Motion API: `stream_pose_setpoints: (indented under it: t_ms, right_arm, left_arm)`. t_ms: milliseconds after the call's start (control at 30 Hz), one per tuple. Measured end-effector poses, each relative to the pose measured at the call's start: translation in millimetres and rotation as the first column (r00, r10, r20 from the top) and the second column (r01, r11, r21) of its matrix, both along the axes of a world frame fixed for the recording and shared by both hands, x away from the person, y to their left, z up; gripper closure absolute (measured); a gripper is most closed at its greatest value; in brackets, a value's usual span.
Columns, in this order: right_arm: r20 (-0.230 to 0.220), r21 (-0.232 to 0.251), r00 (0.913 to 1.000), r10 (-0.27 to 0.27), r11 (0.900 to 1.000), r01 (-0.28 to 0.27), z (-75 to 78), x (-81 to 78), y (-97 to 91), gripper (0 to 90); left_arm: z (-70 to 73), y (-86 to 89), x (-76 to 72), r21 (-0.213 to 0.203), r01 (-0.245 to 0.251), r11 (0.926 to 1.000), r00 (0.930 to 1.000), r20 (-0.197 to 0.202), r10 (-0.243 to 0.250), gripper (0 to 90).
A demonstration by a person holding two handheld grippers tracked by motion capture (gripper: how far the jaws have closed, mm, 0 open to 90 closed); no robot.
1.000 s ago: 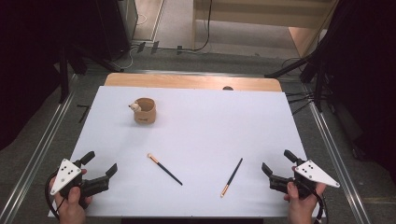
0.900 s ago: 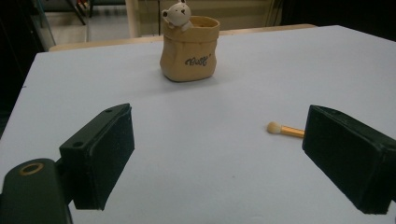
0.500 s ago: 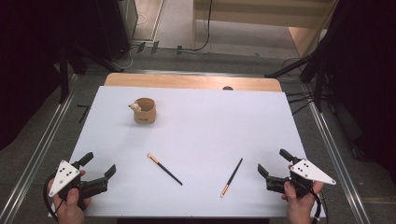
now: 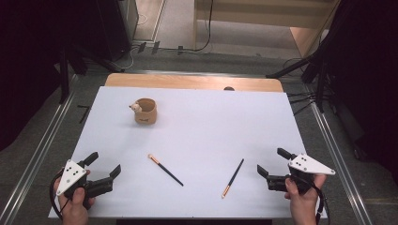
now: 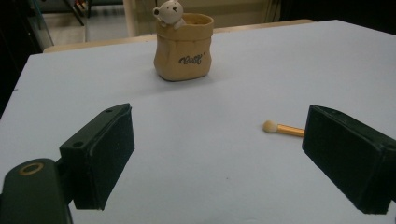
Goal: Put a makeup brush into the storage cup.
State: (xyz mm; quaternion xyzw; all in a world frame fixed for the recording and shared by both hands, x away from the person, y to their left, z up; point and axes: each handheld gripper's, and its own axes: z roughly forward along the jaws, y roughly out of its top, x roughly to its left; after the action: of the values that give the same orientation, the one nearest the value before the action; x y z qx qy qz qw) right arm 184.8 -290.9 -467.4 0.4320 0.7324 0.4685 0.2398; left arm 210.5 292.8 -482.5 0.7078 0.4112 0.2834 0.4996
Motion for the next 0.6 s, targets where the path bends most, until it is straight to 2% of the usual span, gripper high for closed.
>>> stream_pose_setpoints:
  t_ms: [367,600]
  right_arm:
    - [-0.081,-0.046,0.9945,0.068,0.9964,-0.071,3.1,11.6,7.1,5.3]
    - [-0.132,-0.091,0.9844,0.116,0.9875,-0.129,7.1,22.7,17.1,5.5]
  left_arm:
    - [-1.1,-1.3,0.6,-0.002,0.007,1.0000,1.0000,0.000,-0.007,9.5]
    - [-0.6,-1.8,1.6,0.001,0.010,0.9999,0.9999,0.002,-0.010,9.5]
